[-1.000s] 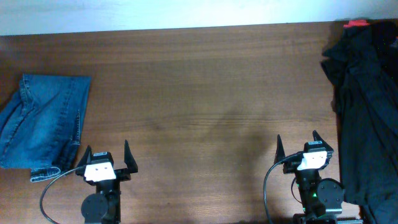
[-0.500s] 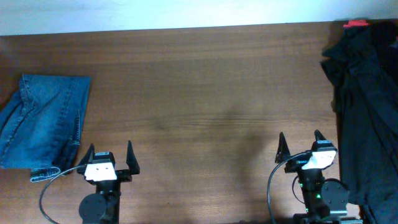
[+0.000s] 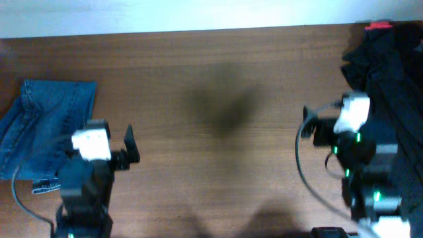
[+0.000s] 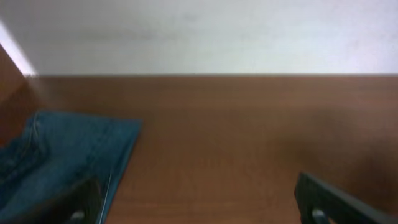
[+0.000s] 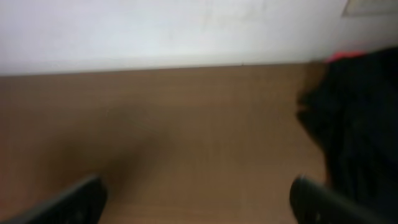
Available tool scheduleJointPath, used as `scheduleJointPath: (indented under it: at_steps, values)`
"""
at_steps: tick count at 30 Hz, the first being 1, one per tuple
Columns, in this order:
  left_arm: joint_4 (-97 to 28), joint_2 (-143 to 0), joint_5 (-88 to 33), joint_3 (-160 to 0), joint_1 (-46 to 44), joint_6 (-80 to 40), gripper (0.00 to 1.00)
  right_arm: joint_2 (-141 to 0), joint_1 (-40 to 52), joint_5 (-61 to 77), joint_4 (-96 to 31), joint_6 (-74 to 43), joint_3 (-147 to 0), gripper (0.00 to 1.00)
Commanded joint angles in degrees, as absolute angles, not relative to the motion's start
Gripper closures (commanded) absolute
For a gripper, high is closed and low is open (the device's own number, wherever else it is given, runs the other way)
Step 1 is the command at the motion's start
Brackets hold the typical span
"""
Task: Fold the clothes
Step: 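Reach the right gripper into the black pile and grasp a black shirt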
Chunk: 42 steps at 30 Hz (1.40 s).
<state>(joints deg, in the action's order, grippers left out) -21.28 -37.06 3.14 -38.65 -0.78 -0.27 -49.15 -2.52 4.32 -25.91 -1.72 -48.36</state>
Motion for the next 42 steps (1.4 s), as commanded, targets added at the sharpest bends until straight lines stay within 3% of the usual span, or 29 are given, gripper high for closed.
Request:
scheduleJointPath:
  at_steps: [1, 3, 6, 12, 21, 32, 37, 39, 42]
  values:
    - [-29.91, -48.25, 2.28, -50.22, -0.47, -0.82, 0.01, -61.36, -2.31, 4.40, -35.57, 0.08, -63.33, 0.01]
    - [-36.88, -54.76, 2.28, -57.17, -0.47, -0.82, 0.01, -71.57, -2.33, 5.13, -45.58, 1.48, -75.53, 0.01]
    - [-39.11, -58.63, 2.26, -60.12, -0.47, -0.84, 0.01, -78.28, -2.33, 4.36, -47.77, 2.68, -82.63, 0.01]
    - [-39.05, -61.12, 2.31, -60.27, -0.47, -0.84, 0.01, -88.49, -6.52, -7.73, -39.31, 2.76, -87.48, 0.01]
    - [-36.97, -61.45, 2.31, -60.27, -0.47, -0.82, 0.01, -109.23, -23.16, -7.57, -21.37, 7.14, -95.29, 0.01]
    - [-36.95, -61.45, 2.31, -60.27, -0.47, -0.84, 0.01, -127.50, -26.33, -7.57, -5.37, 8.36, -95.26, 0.00]
    - [-36.95, -61.45, 2.28, -60.27, -0.47, -0.84, 0.01, -133.40, -26.33, -7.60, -2.35, 8.32, -95.26, 0.12]
    - [-36.93, -61.45, 2.31, -60.27, -0.47, -0.84, 0.01, -133.95, -26.33, -7.60, -2.31, 8.12, -95.26, 0.27]
    - [-36.91, -61.58, 2.31, -60.27, -0.47, -0.82, 0.00, -132.86, -26.09, -7.57, -2.11, 8.10, -95.66, 0.70]
